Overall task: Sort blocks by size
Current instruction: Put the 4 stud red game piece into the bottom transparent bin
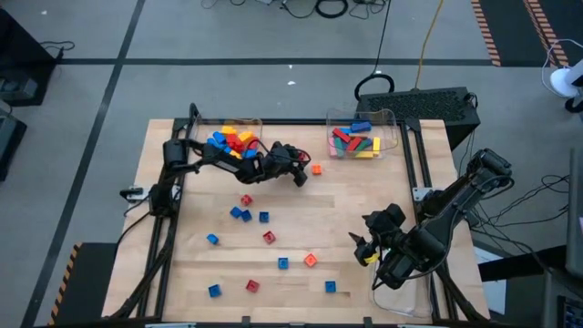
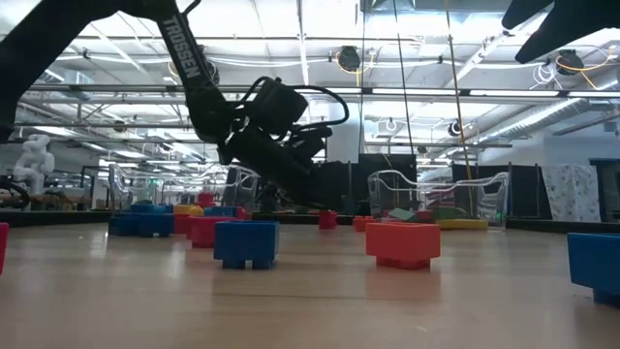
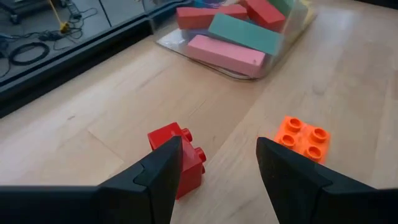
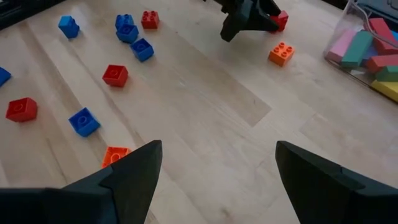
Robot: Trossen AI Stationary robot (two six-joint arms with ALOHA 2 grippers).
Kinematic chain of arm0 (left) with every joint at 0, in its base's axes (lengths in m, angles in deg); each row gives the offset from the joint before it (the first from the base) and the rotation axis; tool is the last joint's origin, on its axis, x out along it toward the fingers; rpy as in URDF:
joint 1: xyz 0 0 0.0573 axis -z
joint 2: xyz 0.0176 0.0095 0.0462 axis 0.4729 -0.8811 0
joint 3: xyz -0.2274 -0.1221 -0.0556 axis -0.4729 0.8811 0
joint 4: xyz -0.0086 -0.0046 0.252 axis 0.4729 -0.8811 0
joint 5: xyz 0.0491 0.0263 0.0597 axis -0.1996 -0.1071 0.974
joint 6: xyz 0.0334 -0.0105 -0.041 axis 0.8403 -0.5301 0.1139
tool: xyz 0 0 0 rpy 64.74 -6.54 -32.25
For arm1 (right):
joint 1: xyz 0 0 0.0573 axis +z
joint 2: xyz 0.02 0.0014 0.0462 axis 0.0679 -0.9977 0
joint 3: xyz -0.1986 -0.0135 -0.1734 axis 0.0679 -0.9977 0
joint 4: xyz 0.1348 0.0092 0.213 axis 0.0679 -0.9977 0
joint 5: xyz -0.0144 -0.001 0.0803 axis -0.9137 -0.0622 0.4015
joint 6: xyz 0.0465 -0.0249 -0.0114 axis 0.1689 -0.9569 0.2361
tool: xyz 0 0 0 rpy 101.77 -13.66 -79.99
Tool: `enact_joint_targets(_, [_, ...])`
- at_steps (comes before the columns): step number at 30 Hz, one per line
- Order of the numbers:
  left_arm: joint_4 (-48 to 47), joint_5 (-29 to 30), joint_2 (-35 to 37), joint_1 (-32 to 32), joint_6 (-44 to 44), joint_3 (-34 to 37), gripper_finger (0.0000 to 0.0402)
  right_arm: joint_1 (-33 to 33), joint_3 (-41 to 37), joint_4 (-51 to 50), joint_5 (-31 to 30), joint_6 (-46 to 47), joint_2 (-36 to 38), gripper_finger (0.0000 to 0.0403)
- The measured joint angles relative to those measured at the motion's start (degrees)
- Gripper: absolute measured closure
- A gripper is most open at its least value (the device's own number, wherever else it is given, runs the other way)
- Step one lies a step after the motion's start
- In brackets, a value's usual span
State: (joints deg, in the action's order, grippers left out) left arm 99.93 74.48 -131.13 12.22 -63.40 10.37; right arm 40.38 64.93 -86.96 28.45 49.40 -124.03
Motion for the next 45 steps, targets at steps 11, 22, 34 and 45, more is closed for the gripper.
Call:
enact_joint_targets(11, [-0.7,3.5,3.8,1.5,3.5,0.2,0.0191,-0.5,0.0,-0.8,-0.4,-1.5,0.0,0.0105])
enact_joint_targets(22, [-1.3,4.1,3.7,0.5,5.9,0.2,0.0191,-0.5,0.0,-1.0,-0.4,-2.3,0.0,0.0105])
enact_joint_targets(34, [-0.3,4.1,-0.8,0.0,4.3,0.2,0.0191,-0.5,0.0,-1.0,-0.4,-2.3,0.0,0.0105])
enact_joint_targets(45, [0.5,1.8,-0.8,-2.1,4.4,0.2,0.0291,-0.5,0.0,-0.5,-1.5,-2.3,0.0,0.0105])
